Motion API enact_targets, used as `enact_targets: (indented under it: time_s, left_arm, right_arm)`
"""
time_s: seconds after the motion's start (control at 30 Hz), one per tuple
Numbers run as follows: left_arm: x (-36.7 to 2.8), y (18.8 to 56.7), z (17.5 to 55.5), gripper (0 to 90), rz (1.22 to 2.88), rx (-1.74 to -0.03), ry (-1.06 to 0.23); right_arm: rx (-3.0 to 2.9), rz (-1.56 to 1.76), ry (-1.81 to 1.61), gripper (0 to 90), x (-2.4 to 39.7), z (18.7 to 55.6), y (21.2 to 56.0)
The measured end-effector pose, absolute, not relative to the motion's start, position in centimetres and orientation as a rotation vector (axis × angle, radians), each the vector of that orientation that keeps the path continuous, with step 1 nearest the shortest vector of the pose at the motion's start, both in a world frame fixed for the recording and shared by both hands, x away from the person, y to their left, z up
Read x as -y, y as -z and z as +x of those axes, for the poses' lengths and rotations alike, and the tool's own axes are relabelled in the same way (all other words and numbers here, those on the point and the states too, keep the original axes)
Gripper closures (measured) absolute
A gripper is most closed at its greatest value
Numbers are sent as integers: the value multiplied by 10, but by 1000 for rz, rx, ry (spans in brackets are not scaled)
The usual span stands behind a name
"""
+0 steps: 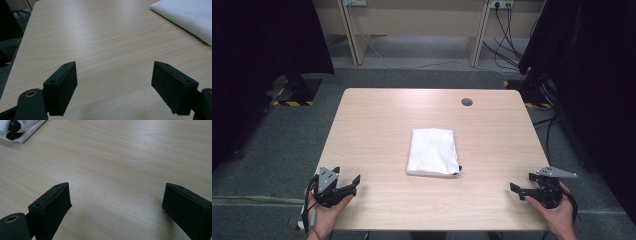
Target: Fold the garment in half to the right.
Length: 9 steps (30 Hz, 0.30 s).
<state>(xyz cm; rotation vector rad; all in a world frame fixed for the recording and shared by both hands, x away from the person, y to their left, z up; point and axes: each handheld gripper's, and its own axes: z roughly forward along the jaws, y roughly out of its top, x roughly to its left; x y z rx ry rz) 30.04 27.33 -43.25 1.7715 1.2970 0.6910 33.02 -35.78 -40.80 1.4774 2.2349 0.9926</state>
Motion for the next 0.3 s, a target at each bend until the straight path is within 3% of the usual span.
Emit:
enact_targets:
  time_s: [0.3]
  left_arm:
    - [-272, 433, 300, 200, 1780, -1293, -696]
  right_arm:
    - [-2232, 1480, -1003, 83, 358, 330, 408]
